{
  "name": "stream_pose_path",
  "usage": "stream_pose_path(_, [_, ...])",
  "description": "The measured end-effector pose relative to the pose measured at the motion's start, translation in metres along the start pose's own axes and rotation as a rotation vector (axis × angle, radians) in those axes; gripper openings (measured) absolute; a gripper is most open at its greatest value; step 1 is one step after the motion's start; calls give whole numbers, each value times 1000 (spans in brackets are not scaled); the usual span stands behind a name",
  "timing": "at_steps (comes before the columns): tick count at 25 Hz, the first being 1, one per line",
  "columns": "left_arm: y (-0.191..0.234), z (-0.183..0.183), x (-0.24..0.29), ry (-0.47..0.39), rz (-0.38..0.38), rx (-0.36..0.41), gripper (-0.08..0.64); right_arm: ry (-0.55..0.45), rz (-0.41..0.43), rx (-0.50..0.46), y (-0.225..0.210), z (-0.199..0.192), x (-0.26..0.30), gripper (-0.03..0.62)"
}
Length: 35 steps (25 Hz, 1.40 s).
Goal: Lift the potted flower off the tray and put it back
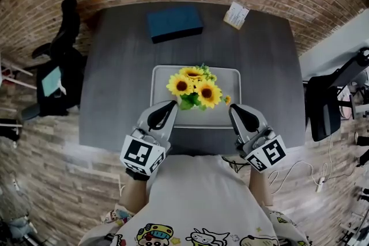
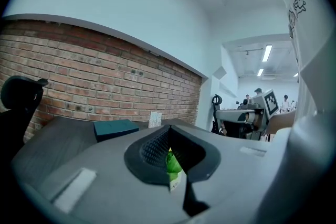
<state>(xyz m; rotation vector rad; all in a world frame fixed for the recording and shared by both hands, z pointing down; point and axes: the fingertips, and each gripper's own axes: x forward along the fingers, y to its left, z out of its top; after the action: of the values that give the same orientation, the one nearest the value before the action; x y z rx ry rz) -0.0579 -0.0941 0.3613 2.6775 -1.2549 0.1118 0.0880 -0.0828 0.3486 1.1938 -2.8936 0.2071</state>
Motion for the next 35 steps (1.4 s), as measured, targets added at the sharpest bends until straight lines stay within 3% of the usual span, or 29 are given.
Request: stream_pose_path(35, [2, -4, -5, 0, -2, 1, 14, 9, -72, 34, -4, -6, -3, 0])
